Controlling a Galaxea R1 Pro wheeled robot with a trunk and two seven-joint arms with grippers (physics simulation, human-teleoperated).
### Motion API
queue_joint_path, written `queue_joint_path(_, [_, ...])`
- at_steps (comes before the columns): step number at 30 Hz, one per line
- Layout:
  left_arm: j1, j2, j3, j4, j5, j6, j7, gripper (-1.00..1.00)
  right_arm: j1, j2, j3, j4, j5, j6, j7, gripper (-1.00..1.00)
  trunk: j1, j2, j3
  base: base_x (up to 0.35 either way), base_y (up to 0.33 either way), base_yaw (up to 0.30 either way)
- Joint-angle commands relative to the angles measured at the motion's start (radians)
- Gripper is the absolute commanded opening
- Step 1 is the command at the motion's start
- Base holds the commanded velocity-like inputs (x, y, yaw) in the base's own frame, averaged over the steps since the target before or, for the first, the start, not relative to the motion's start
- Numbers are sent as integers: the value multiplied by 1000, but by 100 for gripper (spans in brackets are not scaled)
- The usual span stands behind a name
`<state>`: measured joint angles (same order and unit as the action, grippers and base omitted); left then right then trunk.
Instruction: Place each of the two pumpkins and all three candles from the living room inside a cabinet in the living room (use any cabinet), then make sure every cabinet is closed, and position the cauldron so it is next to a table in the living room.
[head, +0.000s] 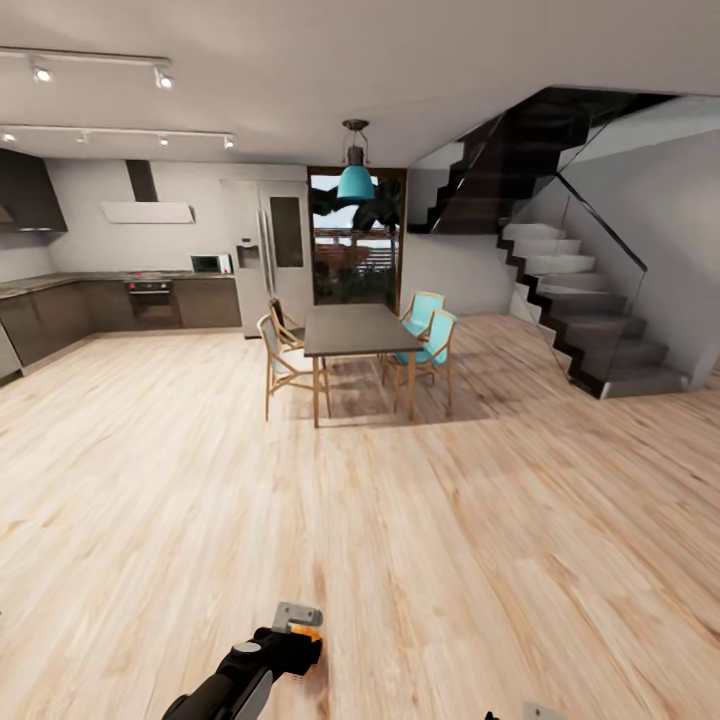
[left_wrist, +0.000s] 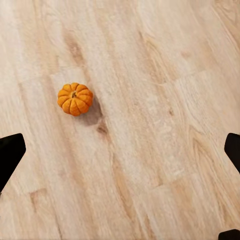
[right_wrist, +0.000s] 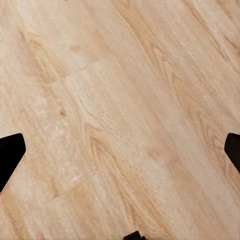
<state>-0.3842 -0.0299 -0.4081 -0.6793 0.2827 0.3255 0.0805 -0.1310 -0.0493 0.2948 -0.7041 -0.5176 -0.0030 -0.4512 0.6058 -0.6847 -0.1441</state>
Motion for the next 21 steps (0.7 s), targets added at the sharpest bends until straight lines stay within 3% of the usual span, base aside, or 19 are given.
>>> queue_joint_path(1, [-1, 1, -5, -2, 10, 4, 8, 100, -1, -2, 7, -2, -9, 0, -9, 100, 1, -1, -2, 301, 0, -2])
queue_joint_path(21, [-4, 1, 6, 28, 18, 7, 10, 100, -1, -3, 7, -2, -7, -1, -9, 100, 1, -1, -2, 319, 61, 0])
